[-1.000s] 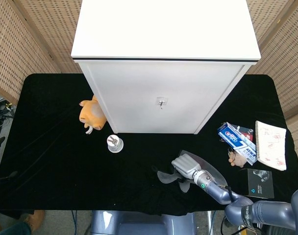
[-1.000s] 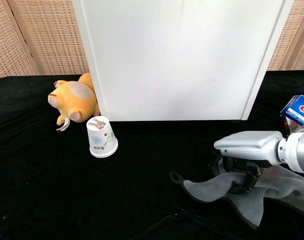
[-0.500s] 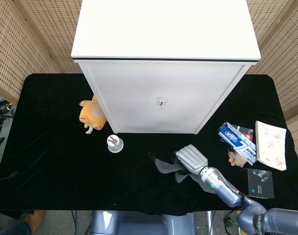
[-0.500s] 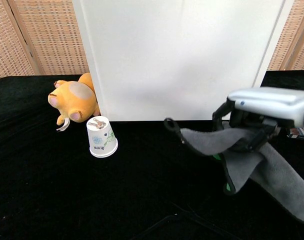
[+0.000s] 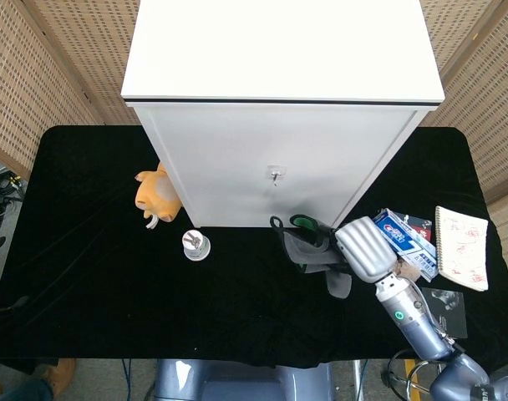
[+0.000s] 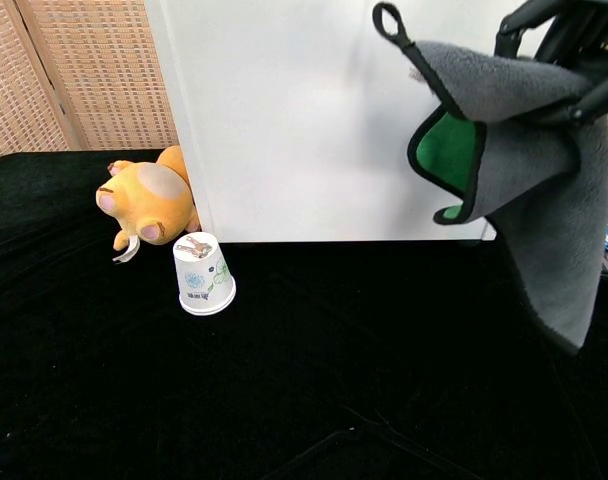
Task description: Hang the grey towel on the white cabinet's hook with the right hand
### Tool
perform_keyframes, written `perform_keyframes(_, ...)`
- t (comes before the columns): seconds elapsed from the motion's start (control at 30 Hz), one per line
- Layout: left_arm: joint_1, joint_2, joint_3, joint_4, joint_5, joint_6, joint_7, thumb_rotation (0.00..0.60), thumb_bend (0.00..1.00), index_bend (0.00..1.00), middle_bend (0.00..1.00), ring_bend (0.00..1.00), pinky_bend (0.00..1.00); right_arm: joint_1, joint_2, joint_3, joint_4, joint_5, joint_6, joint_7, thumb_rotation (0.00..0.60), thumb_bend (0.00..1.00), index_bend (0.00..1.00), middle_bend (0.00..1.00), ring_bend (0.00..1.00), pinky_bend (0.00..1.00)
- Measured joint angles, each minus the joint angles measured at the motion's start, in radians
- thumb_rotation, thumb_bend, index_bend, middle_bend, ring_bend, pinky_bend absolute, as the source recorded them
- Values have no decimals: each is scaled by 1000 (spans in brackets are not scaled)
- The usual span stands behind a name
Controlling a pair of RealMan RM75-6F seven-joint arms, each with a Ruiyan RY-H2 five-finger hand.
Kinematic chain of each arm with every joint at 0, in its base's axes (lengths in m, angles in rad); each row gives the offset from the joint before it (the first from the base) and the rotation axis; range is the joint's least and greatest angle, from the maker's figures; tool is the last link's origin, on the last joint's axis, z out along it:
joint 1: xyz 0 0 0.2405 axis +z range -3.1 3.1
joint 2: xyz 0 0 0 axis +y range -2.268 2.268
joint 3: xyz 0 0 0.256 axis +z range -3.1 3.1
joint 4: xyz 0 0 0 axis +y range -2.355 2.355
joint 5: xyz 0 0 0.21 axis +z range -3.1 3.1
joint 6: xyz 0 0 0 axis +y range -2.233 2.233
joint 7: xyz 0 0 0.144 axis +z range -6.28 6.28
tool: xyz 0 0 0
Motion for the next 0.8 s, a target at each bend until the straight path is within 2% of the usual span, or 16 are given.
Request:
perform_keyframes(0.37,1,-1,0,0,0,-1,1,600,0,0,0,0,0,-9,-2,53,-106,116,34,-283,600,676,826,1000,979,1000)
perform_keyframes(0.6,-2,0,-3,4,-7,-9,-2,600,0,0,0,0,0,18,-39,112,-156,288,53,-467,600,676,826,1000,980,1000)
perform_keyframes(0.7,-1,1,-4,4,-9,-9,-5,600,0,0,0,0,0,31,-53,139,-177,336,62,-495,600,676,827,1000,979,1000)
perform_keyframes(0.8,-2,1,-5,5,-11,-10,-5,600,0,0,0,0,0,35,-54,146,-192,339,70,-497,600,676,828,1000,980,1000)
